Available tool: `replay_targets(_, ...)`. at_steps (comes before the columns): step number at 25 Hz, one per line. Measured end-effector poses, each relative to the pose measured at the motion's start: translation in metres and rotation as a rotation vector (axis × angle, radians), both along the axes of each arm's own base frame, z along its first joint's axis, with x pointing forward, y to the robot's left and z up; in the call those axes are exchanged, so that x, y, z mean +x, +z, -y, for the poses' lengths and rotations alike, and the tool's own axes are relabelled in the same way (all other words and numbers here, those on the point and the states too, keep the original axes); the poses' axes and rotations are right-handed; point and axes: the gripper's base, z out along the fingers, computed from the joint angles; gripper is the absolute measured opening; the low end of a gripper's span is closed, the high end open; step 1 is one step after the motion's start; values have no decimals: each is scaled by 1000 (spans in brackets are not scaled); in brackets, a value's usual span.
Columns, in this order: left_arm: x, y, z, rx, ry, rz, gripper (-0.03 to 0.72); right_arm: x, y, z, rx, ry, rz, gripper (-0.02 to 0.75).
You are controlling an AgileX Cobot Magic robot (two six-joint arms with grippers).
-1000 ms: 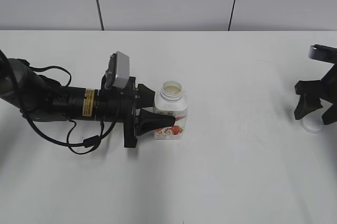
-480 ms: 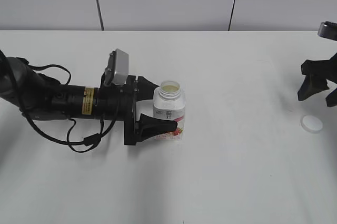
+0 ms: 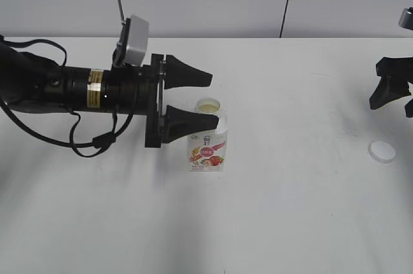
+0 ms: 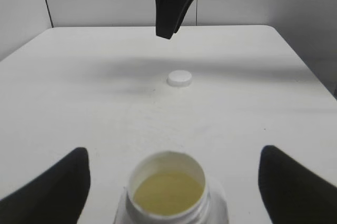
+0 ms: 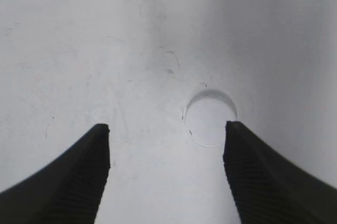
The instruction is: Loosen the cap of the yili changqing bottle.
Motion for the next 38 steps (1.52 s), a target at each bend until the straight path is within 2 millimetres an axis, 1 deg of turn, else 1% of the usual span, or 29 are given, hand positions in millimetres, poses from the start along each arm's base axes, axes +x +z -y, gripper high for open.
replay_targets(5, -3, 40, -1, -21, 25, -12, 594, -3, 8, -1, 12, 0, 4, 533)
replay_targets(7, -3, 55, -3, 8, 70, -24, 594, -5, 11, -2, 15, 2, 6, 533)
replay_targets(10, 0, 79, -10, 91, 209, -27, 594, -8, 18, -3, 20, 8, 5, 533)
replay_targets(12, 5, 91, -18, 171, 350, -3, 594, -11, 22, -3, 23, 16, 2, 533)
replay_targets(14, 12, 102, -30, 253, 525, 26, 594, -13, 30, -4, 29, 26, -2, 533)
replay_targets(16, 21, 110, -48, 346, 764, 52, 594, -14, 39, -5, 36, 35, 0, 531)
replay_targets(18, 29, 114, -69, 425, 1006, 58, 594, -16, 48, -6, 43, 43, 5, 532)
replay_targets(20, 33, 112, -91, 500, 1257, 20, 592, -18, 57, -7, 47, 53, 8, 532)
replay_targets(22, 31, 109, -105, 566, 1412, -41, 590, -20, 67, -8, 49, 60, 21, 532)
replay_targets(24, 25, 105, -111, 627, 1460, -140, 589, -22, 76, -8, 50, 70, 31, 531)
replay_targets(27, 13, 104, -107, 628, 1440, -319, 587, -26, 87, -9, 55, 84, 32, 530)
replay_targets(30, 7, 116, -105, 634, 1472, -492, 584, -34, 94, -10, 58, 105, 4, 529)
replay_targets(32, 5, 126, -109, 671, 1507, -574, 585, -41, 98, -10, 48, 119, -34, 529)
replay_targets(35, -1, 133, -124, 784, 1567, -682, 583, -49, 104, -7, 7, 131, -49, 529)
replay_targets(38, -11, 133, -141, 929, 1587, -769, 583, -55, 110, -4, -38, 135, -37, 529)
